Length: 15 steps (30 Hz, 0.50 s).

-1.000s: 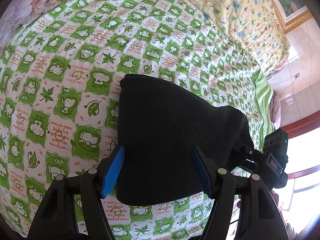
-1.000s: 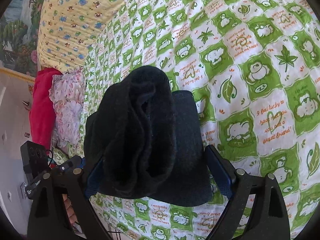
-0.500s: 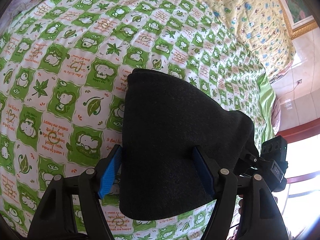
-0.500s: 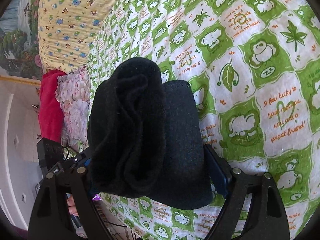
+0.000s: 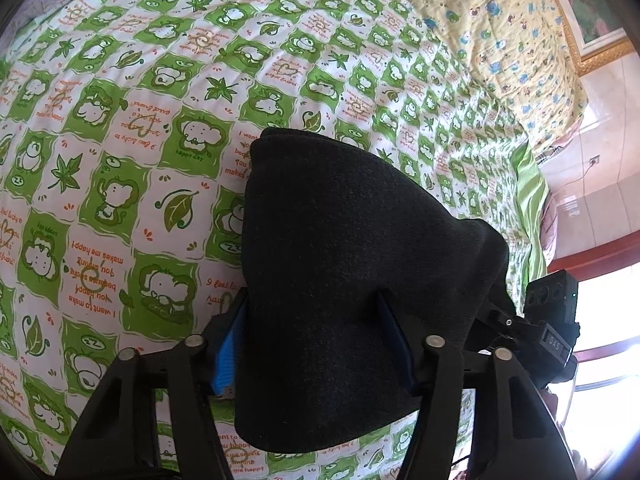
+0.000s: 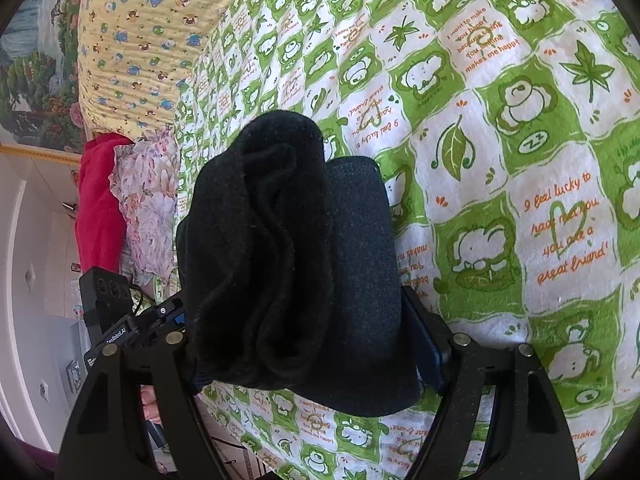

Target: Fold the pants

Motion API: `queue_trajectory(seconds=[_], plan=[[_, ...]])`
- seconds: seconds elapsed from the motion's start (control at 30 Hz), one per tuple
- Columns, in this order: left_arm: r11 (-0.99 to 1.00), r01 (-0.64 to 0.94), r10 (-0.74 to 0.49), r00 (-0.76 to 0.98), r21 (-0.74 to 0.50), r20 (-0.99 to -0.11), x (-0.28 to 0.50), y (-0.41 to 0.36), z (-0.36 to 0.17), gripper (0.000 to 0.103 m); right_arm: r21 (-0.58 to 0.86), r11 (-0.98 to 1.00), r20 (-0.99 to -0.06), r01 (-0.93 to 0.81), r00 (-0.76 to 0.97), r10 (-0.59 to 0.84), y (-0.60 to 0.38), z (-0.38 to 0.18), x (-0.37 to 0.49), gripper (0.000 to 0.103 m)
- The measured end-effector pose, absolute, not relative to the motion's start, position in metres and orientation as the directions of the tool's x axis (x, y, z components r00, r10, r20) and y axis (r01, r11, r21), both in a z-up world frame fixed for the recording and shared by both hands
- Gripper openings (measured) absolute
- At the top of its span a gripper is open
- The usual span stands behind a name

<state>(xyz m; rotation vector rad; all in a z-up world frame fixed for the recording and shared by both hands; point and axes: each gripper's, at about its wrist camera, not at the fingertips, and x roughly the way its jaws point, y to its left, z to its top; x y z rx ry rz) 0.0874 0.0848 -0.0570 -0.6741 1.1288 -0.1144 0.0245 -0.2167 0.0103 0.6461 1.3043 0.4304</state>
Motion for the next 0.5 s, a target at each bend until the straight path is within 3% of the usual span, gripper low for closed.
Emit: queue_trajectory(seconds=[0.2, 0.5], plan=[[0.803, -0.231, -0.402, 0.472, -0.55, -0.784, 0.083, 0.084, -0.051, 0.035, 0.632, 0.775, -0.753, -0.003, 0.233, 0.615, -0.206, 0.024, 0.021, 0.058], [0.802, -0.225, -0.378, 0.527, -0.554, -0.761, 0.062, 0.102, -0.028, 0.029, 0.603, 0.79, -0.752, -0.111, 0.25, 0.61, -0.177, 0.059, 0.028, 0.053]])
